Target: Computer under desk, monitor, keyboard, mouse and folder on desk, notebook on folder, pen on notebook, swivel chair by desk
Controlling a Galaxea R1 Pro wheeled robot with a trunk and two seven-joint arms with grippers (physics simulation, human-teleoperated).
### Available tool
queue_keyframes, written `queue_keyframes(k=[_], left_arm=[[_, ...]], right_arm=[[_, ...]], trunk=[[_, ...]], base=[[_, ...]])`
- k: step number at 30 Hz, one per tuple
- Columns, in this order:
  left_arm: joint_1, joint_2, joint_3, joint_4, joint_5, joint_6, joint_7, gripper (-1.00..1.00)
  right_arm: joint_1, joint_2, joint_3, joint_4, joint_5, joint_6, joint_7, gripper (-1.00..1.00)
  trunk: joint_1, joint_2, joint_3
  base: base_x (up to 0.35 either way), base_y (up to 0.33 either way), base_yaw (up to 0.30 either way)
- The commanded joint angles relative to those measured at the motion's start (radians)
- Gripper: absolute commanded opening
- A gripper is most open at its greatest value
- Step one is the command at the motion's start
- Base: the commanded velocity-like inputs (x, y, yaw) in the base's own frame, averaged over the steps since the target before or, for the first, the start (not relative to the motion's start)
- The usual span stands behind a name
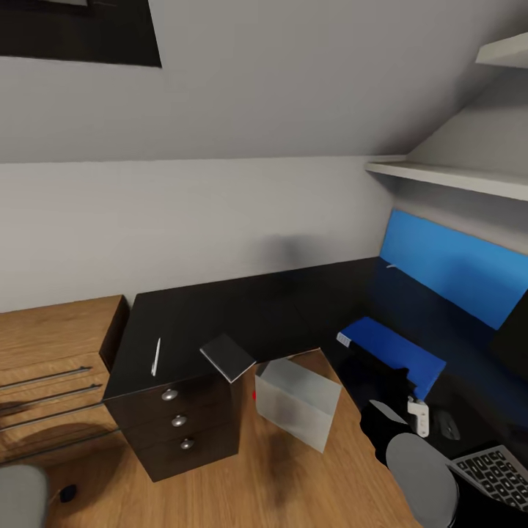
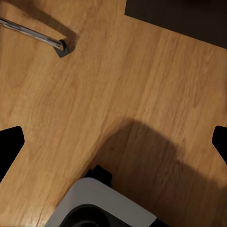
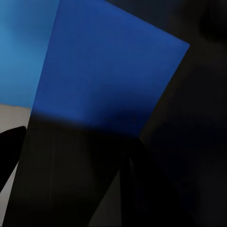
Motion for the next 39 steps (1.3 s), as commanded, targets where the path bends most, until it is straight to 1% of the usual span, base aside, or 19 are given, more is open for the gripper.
queue_keyframes(k=[1,28,32,39], left_arm=[[0.000,0.000,-0.001,0.000,0.009,-0.003,0.001,1.00],[0.000,0.000,-0.001,0.000,0.007,-0.003,0.001,1.00],[0.000,0.000,-0.001,0.000,0.007,-0.003,0.001,1.00],[0.000,0.001,-0.001,0.000,0.008,-0.003,0.001,1.00]], right_arm=[[-0.001,0.000,0.001,0.000,-0.010,0.002,0.008,-1.00],[-0.001,0.000,-0.001,-0.002,-0.010,0.008,0.009,-1.00],[-0.001,0.000,-0.001,-0.002,-0.010,0.008,0.009,-1.00],[-0.001,0.000,-0.001,-0.002,-0.010,0.008,0.011,-1.00]], trunk=[[0.004,-0.008,-0.004],[0.107,-0.197,-0.089],[0.107,-0.197,-0.089],[0.107,-0.197,-0.089]], base=[[0.000,0.000,0.000],[0.000,0.000,-0.001],[0.000,0.000,-0.117],[0.000,0.000,-0.236]])
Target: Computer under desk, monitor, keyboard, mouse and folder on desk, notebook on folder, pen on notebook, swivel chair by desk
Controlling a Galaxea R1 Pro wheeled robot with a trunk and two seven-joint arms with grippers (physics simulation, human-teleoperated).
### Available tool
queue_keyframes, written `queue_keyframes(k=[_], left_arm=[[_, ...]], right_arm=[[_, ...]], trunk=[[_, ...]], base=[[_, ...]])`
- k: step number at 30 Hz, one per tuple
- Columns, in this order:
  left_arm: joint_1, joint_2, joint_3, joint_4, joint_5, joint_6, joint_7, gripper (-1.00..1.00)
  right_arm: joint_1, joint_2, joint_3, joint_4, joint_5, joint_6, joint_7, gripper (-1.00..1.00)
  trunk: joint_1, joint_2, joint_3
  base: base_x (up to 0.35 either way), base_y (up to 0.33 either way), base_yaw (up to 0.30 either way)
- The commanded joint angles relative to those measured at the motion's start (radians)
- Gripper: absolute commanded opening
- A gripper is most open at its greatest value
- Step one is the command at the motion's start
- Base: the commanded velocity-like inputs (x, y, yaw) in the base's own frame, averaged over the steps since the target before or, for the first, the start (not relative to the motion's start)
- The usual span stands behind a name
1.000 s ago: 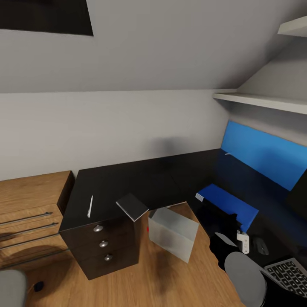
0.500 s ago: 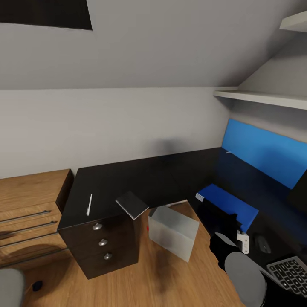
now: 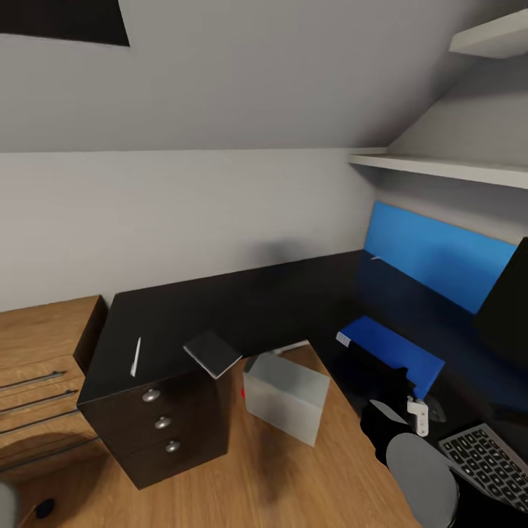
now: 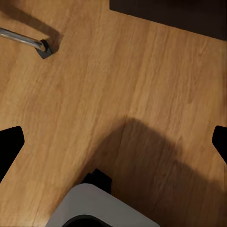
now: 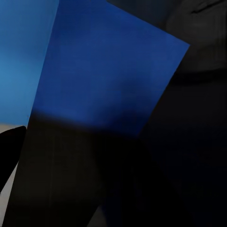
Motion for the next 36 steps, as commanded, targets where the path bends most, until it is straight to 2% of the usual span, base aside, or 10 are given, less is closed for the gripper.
queue_keyframes(k=[1,13,27,36], left_arm=[[0.000,0.000,0.000,-0.001,0.009,-0.003,0.001,1.00],[0.000,0.002,-0.002,-0.001,0.009,-0.003,0.000,1.00],[0.000,0.000,0.000,-0.001,0.009,-0.003,0.001,1.00],[0.000,0.000,0.000,-0.001,0.009,-0.003,0.002,1.00]], right_arm=[[-0.001,0.000,0.000,0.000,-0.010,-0.001,0.007,-1.00],[-0.001,0.002,0.002,0.000,-0.010,-0.001,0.008,-1.00],[-0.001,0.000,0.002,0.000,-0.007,-0.001,0.007,-1.00],[-0.001,0.000,0.002,0.002,-0.008,0.001,0.006,-1.00]], trunk=[[0.000,-0.001,-0.001],[0.000,-0.001,-0.001],[0.000,-0.001,-0.001],[0.035,-0.064,-0.029]], base=[[0.000,0.000,-0.155],[0.150,0.000,-0.023],[0.010,0.000,0.000],[0.000,0.000,0.000]])
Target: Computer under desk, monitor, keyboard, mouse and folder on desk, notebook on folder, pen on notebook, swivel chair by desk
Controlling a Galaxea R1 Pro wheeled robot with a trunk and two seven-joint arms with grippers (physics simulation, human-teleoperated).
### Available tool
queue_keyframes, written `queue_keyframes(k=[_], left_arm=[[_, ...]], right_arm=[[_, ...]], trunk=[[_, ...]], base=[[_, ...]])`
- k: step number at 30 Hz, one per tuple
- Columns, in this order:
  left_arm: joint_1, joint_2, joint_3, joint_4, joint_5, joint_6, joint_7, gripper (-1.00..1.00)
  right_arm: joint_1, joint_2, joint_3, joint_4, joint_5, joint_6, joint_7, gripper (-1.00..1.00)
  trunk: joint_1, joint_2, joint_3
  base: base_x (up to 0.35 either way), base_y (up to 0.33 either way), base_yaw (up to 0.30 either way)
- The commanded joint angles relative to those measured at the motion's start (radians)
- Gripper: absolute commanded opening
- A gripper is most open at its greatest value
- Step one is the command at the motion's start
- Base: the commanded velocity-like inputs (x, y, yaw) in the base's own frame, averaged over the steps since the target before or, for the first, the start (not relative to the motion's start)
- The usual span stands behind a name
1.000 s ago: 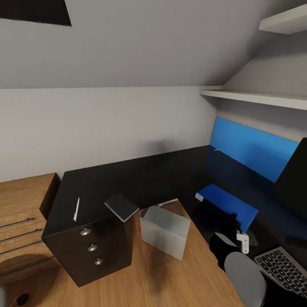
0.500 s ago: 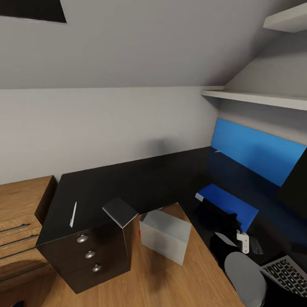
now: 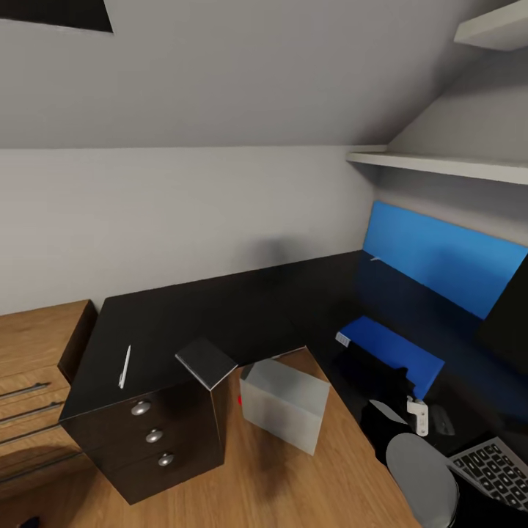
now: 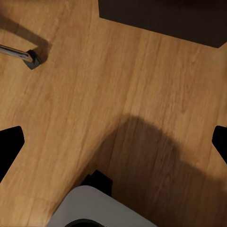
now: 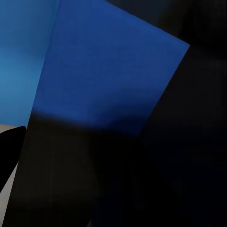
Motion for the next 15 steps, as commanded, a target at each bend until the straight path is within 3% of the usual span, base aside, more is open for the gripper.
queue_keyframes(k=[1,6,15], left_arm=[[0.000,0.000,0.000,0.000,0.008,-0.003,0.001,1.00],[0.000,0.000,0.000,0.000,0.008,-0.003,0.000,1.00],[0.000,0.000,0.000,0.000,0.008,-0.003,0.000,1.00]], right_arm=[[-0.001,0.000,0.001,0.000,-0.010,-0.001,0.007,-1.00],[-0.001,0.000,0.001,0.000,-0.010,0.004,0.006,-1.00],[-0.001,0.000,0.001,0.000,-0.010,0.089,0.008,-1.00]], trunk=[[0.004,-0.008,-0.004],[0.023,-0.043,-0.020],[0.058,-0.106,-0.048]], base=[[0.000,0.000,0.000],[0.000,0.000,0.000],[0.000,0.000,0.000]])
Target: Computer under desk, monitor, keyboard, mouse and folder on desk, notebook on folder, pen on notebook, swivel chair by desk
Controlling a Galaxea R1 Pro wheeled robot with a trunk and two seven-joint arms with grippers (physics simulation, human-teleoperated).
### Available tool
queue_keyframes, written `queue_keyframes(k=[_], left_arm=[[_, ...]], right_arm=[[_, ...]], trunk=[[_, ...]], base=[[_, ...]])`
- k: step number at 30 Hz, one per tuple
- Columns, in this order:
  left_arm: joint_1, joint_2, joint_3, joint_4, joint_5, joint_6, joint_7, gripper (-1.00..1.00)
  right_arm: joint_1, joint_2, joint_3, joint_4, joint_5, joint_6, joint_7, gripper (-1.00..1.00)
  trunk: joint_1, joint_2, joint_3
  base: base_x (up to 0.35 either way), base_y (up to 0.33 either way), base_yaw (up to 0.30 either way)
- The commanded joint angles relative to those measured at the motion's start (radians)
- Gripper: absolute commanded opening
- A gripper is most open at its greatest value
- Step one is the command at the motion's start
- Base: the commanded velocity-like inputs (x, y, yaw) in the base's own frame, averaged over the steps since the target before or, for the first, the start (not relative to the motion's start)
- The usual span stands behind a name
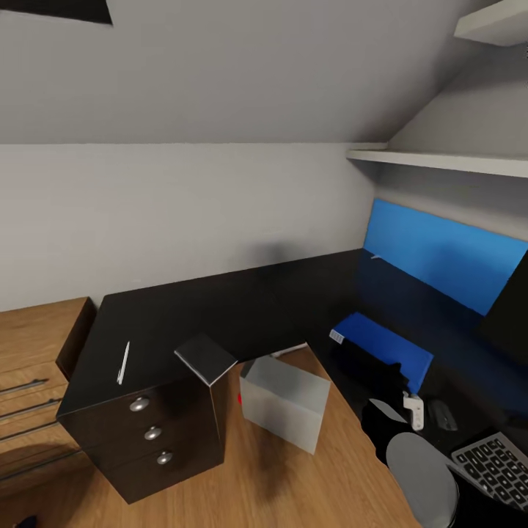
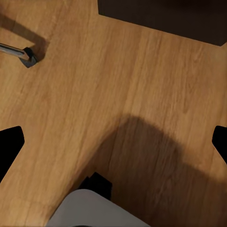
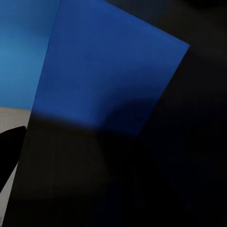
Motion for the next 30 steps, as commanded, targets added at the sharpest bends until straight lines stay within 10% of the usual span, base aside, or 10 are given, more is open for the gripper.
queue_keyframes(k=[1,30], left_arm=[[-0.001,0.000,0.000,0.000,0.008,-0.003,0.001,1.00],[-0.001,0.000,0.000,0.000,0.008,-0.003,0.000,1.00]], right_arm=[[0.000,0.000,-0.010,0.011,-0.028,0.008,0.005,-1.00],[0.000,0.000,-0.010,0.011,-0.026,0.009,0.005,-1.00]], trunk=[[0.010,-0.008,-0.004],[0.044,-0.071,-0.033]], base=[[0.000,0.000,0.000],[0.000,0.000,0.000]])
